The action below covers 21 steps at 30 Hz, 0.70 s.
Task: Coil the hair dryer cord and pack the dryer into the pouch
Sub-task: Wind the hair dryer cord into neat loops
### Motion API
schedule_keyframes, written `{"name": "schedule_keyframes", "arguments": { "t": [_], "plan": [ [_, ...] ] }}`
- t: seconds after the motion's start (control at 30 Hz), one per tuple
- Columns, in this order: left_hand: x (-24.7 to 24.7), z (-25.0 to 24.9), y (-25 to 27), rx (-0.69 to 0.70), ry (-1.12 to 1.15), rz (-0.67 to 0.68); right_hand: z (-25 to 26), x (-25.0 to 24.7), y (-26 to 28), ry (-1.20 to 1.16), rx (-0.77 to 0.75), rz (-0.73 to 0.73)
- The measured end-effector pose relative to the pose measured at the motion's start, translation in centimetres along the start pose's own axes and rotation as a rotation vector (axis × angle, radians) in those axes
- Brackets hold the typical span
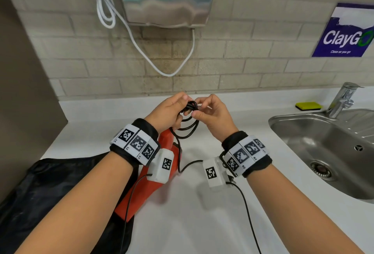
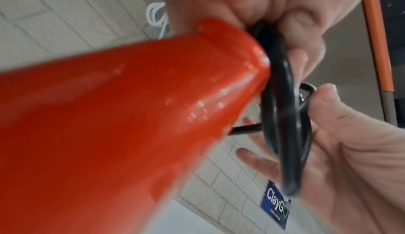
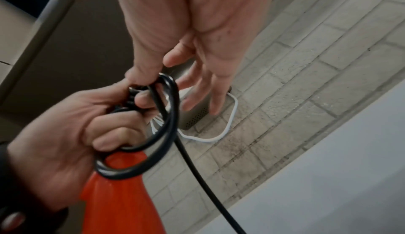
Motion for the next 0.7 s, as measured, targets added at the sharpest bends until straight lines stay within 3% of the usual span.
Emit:
{"name": "schedule_keyframes", "arguments": {
  "t": [0.23,0.5,0.63,0.7],
  "plan": [
    [0.4,-0.6,0.2,-0.017,0.007,0.049,-1.1,0.9,-0.2,0.103,0.09,0.123],
    [0.0,-0.3,0.1,-0.013,-0.07,0.013,-0.3,1.5,-0.3,0.311,0.092,0.086],
    [-0.7,-0.2,0.3,-0.051,0.009,-0.089,-1.1,0.7,0.2,0.54,0.111,0.133],
    [-1.3,-0.1,0.4,-0.051,0.053,-0.143,-1.7,-0.6,0.4,0.616,0.116,0.09]
  ]
}}
Point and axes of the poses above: each hand's wrist, its own y-axis away from the middle knuckle, its own x-axis out of the palm, z = x × y, the point moved 3 cm from there along -y, towards the middle knuckle, and after that the axes turned 8 degrees about x, right-handed, at the moved point
